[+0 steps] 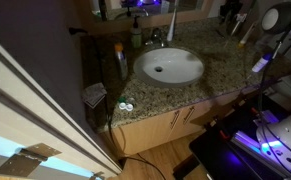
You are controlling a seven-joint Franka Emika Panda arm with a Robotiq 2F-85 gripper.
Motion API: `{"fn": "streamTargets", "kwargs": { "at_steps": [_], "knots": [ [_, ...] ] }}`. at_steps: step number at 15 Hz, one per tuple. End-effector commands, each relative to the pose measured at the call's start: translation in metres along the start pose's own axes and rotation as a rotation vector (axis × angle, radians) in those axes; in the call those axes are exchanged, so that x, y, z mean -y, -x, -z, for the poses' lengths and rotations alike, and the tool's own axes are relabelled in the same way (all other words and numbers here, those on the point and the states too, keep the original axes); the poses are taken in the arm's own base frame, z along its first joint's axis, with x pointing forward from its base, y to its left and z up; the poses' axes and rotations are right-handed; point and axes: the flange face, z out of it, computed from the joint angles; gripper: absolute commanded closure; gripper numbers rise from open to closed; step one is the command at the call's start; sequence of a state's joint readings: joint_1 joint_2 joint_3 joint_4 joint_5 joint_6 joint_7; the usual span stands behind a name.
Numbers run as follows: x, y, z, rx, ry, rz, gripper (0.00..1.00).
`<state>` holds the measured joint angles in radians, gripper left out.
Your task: Move the shaving sick to the right side of the sink counter
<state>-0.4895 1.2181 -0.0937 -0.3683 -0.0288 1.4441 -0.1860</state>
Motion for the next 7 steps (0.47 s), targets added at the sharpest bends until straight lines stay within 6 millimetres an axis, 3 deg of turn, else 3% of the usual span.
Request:
{"fn": "streamTargets", "kwargs": {
  "at_steps": [1,3,5,6,7],
  "knots": [
    [-0.013,0.016,0.044,-0.008,0.015,0.092,0.12],
    [-0.017,0.028,0.072,-0.008,0.020,0.179,0.01],
    [-0.019,0.043,0.091,0.039,0.022,0.272,0.00],
    [-0.014,0.030,0.077,-0.005,0.022,0.196,0.03],
    [-0.015,0.036,0.087,0.006,0.022,0.225,0.00]
  ]
}}
